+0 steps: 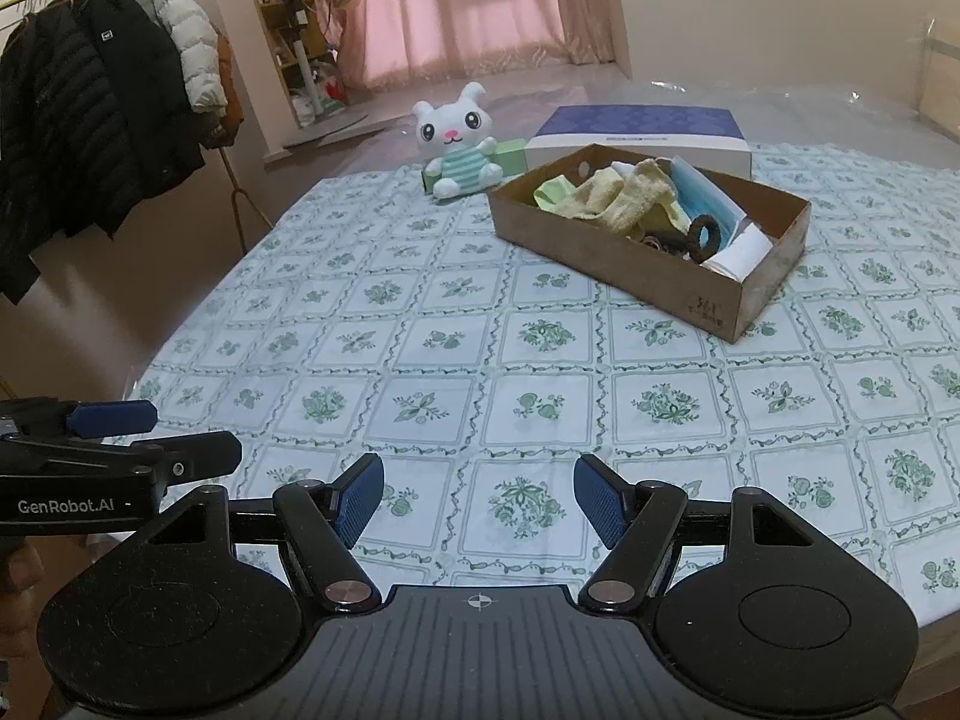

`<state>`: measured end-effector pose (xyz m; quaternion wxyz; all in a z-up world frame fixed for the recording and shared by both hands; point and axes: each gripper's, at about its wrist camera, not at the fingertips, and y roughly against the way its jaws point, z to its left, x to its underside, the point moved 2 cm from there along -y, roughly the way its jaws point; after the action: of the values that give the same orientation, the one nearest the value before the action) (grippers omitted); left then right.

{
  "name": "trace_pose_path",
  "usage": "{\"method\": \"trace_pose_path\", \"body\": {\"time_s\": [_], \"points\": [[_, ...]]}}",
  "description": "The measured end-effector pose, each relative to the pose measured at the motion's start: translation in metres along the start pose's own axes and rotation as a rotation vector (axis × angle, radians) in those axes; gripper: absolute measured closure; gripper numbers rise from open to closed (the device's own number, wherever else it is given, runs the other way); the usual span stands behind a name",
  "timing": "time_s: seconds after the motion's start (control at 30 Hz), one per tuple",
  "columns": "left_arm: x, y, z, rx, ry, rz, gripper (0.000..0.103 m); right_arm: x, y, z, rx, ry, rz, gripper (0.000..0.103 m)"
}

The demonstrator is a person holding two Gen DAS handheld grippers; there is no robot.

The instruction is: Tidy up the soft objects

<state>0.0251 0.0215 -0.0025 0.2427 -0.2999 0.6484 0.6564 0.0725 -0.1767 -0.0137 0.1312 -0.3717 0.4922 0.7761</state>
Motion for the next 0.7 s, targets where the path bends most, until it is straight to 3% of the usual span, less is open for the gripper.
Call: {"method": "trace_pose_path", "body": {"time_s": [0.7], "points": [[0.0003, -0.0017, -0.0022, 0.003, -0.003, 0.005, 0.02, 0.0004, -0.004, 0.0002, 0.0, 0.0, 0.006, 0.033]]}}
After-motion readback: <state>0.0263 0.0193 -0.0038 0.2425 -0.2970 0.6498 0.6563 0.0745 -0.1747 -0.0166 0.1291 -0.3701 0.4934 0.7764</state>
